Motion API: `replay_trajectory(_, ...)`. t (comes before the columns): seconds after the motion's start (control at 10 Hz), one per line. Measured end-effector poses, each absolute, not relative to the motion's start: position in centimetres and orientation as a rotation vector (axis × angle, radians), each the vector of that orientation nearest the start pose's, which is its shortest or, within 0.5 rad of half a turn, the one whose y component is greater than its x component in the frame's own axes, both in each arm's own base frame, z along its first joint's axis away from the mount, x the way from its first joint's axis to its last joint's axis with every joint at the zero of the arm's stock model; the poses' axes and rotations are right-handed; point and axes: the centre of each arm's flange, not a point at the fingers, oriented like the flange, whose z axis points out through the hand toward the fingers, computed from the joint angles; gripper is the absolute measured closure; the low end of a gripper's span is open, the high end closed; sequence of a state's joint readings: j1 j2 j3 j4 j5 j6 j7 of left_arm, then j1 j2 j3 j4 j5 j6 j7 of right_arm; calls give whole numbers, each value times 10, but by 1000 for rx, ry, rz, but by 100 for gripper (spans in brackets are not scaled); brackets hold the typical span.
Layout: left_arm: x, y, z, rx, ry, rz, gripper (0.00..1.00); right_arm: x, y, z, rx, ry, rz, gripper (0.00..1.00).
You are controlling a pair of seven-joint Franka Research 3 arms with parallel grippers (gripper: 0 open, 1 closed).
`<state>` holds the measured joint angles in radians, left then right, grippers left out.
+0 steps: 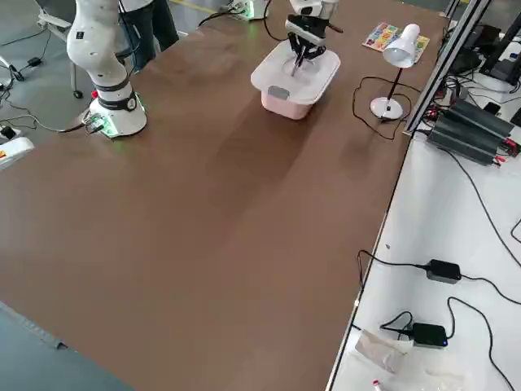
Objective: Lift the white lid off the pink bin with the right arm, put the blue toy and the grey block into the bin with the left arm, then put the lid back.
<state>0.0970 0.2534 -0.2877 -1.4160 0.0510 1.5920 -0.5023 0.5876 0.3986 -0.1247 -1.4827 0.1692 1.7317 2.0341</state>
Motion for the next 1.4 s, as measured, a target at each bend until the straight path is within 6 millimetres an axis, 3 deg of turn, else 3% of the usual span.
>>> replay_trajectory(0.2, 599, -34, 581, -3135, -298, 98, 0, 572, 347, 428, -2210, 2333, 237, 93)
replay_trajectory(0.4, 574, -12, 617, -3146, -55, 69, 0, 560, 380, 412, -2234, 2302, 220, 93)
replay_trajectory(0.6, 558, -10, 645, -3144, 42, 5, 0, 552, 399, 403, -2260, 2271, 215, 93)
replay_trajectory(0.7, 554, -13, 649, -3143, 55, 6, 0, 548, 405, 400, -2273, 2262, 216, 93)
replay_trajectory(1.1, 552, -17, 650, -3142, 67, 19, 0, 532, 435, 370, -2356, 2230, 231, 93)
replay_trajectory(1.4, 551, -17, 649, -3142, 65, 31, 0, 533, 440, 360, -2367, 2231, 232, 93)
